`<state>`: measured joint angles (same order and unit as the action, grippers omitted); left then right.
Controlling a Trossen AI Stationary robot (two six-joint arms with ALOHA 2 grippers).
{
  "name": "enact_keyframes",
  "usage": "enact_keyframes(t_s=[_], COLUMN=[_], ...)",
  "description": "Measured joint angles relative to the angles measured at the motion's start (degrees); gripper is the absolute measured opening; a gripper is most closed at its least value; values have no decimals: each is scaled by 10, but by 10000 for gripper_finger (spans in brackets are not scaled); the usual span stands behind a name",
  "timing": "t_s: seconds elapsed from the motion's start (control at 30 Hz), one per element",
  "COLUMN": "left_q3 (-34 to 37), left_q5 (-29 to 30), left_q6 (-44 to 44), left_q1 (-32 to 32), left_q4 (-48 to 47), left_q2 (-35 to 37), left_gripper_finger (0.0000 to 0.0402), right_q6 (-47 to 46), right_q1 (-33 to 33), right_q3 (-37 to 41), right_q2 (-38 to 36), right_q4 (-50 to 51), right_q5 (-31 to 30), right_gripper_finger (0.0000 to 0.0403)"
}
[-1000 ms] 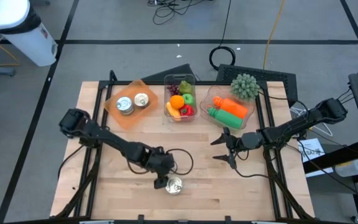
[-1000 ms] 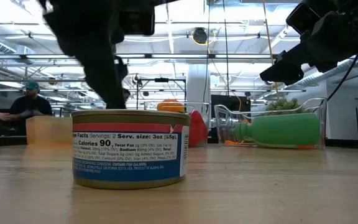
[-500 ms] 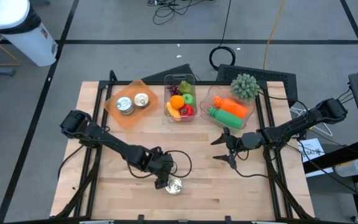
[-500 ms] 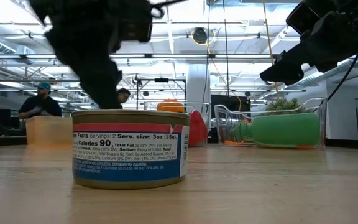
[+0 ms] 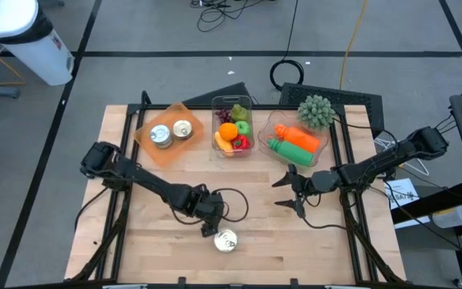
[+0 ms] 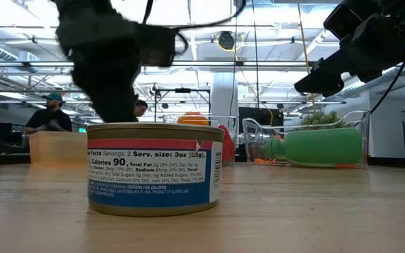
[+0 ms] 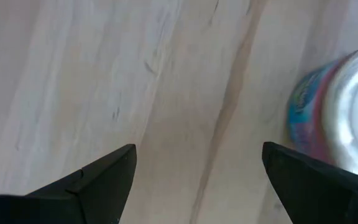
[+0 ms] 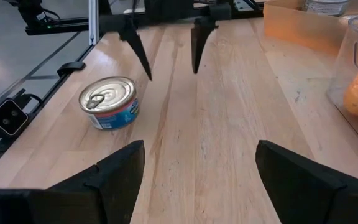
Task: Pick & Place Food Item
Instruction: Put the blue tuna can into the orange bin
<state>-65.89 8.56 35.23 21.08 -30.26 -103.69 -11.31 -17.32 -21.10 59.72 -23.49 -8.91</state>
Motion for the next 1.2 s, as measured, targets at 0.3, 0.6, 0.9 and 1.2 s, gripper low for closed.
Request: enact_keyframes(t_s=[0.3, 0.6, 0.9, 1.2], left_q3=[-1, -1, -1, -2], left_q5=[-41, -28, -37, 12], left_q6=[-29, -21, -14, -13], left_q1=[8, 13, 14, 5], left_q4=[68, 61, 63, 43], left_q2=[22, 5, -7, -15], left_gripper_finger=[360, 360, 360, 360], right_q6=[0, 0, 0, 0], right_q1=[0, 0, 0, 0], right_q3=[0, 0, 0, 0], right_q2=[0, 0, 0, 0], right_q4=[1, 1, 2, 2], right_q5=[0, 0, 0, 0], right_gripper_finger=[294, 294, 294, 294])
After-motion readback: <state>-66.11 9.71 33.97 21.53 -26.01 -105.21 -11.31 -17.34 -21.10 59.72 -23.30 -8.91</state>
